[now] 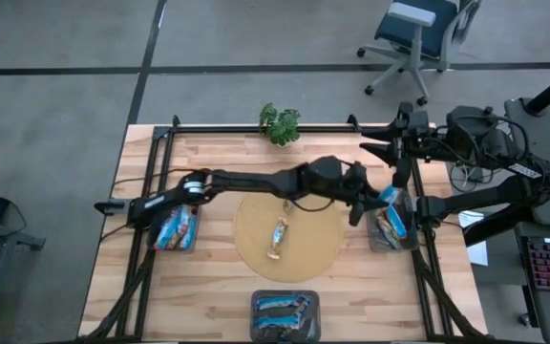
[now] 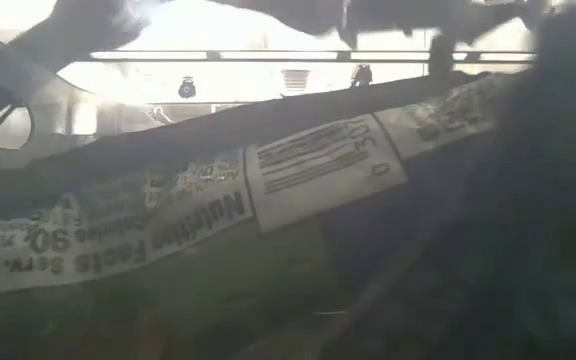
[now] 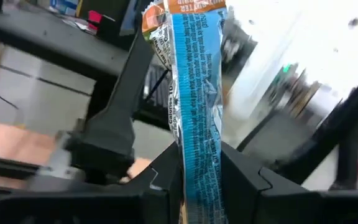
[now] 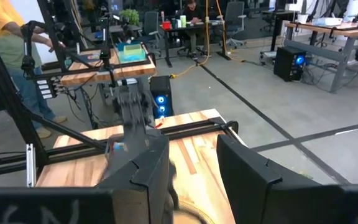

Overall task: Pick and place Granola Bars by type
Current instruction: Put the bottom left yellow granola bar into the top right bin

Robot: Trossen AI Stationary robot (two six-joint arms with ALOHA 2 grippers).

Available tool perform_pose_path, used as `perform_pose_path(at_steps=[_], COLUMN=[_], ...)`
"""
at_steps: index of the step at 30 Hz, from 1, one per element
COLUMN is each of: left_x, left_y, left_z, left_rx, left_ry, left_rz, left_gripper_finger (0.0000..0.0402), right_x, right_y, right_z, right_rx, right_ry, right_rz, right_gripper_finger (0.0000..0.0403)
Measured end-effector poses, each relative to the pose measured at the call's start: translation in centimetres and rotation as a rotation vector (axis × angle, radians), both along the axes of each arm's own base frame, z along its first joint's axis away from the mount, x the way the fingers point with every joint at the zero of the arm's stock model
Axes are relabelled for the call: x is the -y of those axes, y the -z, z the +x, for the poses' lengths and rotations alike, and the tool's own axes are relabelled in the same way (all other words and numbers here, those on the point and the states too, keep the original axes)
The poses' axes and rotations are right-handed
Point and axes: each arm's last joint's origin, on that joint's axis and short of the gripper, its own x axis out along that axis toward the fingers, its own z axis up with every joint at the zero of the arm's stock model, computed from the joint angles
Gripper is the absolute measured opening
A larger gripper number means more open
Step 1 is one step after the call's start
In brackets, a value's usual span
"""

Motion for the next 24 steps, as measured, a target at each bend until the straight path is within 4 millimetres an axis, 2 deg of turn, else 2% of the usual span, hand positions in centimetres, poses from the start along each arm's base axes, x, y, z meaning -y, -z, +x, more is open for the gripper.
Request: perform_pose_path(at_steps=[3,10,13,17,24], left_x=[-0.1,-1.4,-1.6,-1.9,-1.7], left_y=[-2.6,-4.9,-6.0,-7.7,-8.0], left_z=[-1.6,-5.5,-7.5,-11.2,-18.0], left_rx=[-0.081,-0.260,-0.248,-0.218,-0.132], left_ry=[-0.015,-0.040,-0.071,-0.158,-0.243], left_rz=[0.141,0.256,0.260,0.270,0.196], left_gripper_finger=[0.0064,0.0052,0.0051,0.0051,0.0050], right_x=[0.0,0.0,0.0,0.1,0.1], right_y=[-0.2,-1.3,-1.6,-1.6,-1.4], right_z=[0.0,-0.4,-0.7,-0.9,-0.3], right_rx=[0.015,0.118,0.145,0.149,0.138], right_ry=[-0.003,0.017,0.033,0.050,0.049], right_rz=[-0.022,-0.062,-0.065,-0.064,-0.035], right_gripper_finger=[0.0127,0.0128,0.0128,0.0128,0.0128])
